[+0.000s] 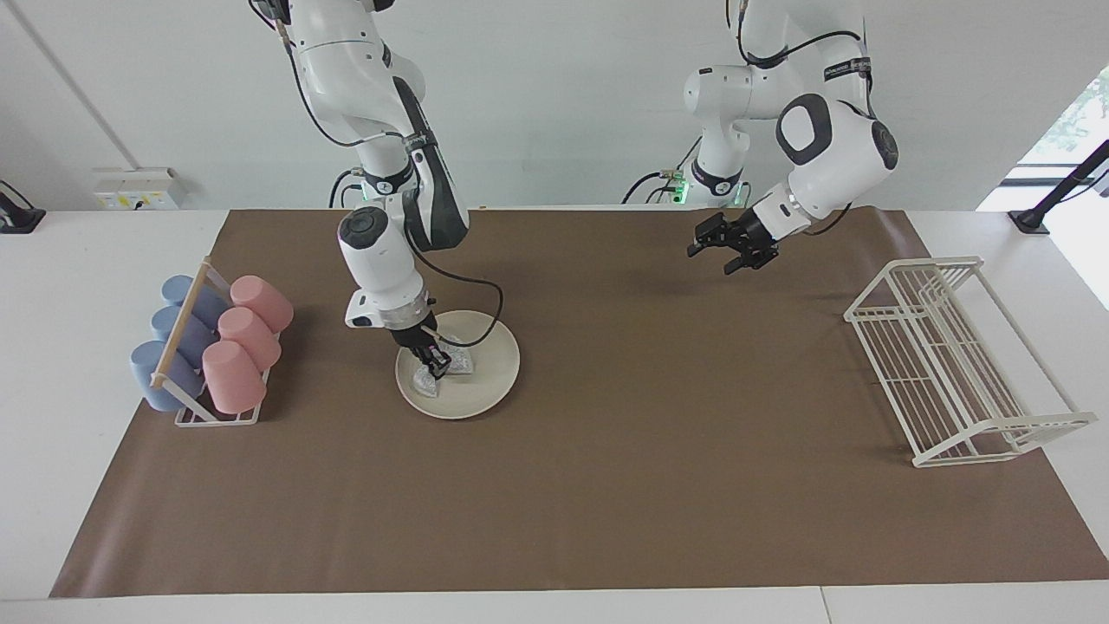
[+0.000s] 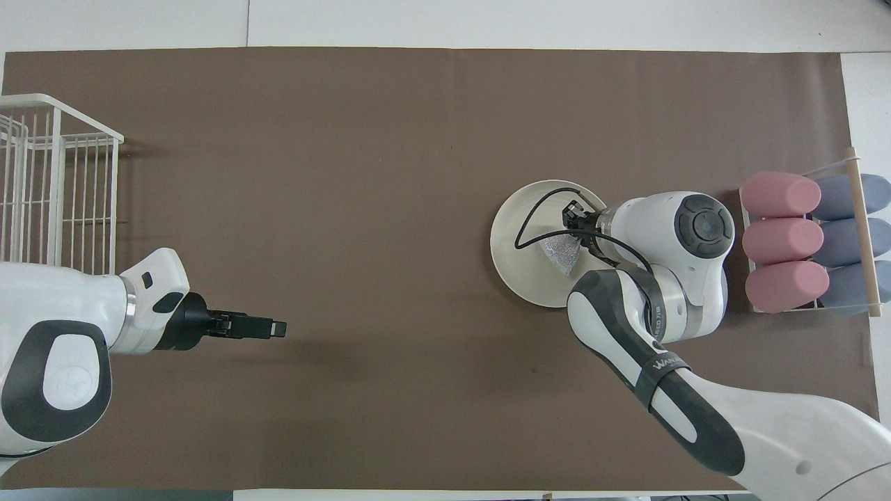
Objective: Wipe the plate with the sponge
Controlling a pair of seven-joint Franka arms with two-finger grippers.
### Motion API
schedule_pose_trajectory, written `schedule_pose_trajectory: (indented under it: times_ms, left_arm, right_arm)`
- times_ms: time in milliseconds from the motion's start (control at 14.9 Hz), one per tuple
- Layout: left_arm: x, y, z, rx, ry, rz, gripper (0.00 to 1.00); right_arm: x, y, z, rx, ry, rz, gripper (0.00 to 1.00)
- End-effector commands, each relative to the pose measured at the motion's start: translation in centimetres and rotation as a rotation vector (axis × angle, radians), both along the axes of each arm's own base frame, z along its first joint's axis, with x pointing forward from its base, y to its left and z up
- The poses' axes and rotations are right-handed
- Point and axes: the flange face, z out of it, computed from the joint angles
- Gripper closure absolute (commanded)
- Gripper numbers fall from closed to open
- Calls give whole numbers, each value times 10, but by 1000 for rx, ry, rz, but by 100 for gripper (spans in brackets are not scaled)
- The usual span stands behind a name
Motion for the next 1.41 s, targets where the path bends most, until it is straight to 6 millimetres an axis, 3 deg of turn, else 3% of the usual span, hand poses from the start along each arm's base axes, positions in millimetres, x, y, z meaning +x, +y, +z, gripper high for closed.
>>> schedule_pose_trajectory:
  times_ms: [0, 268, 603, 939, 1140, 1341]
  left_arm:
    - [6, 7, 2, 23, 16, 32, 0]
    - [8, 12, 4, 27, 25, 72, 0]
    - [10, 13, 6, 26, 23, 79, 0]
    - [15, 19, 13, 26, 5, 92, 0]
    - [17, 16, 16, 26, 2, 97, 0]
    - [17, 17, 17, 27, 0, 101, 0]
  right_arm:
    - [-5, 20, -3, 13, 6, -47, 100]
    - [-27, 80, -1, 38, 30, -124, 100]
    - [-17, 54, -2, 27, 18, -89, 100]
    - [4, -11, -5, -4, -12, 14, 100]
    - [3, -10, -5, -6, -16, 33, 100]
    - [-4, 8, -5, 3, -2, -3, 100]
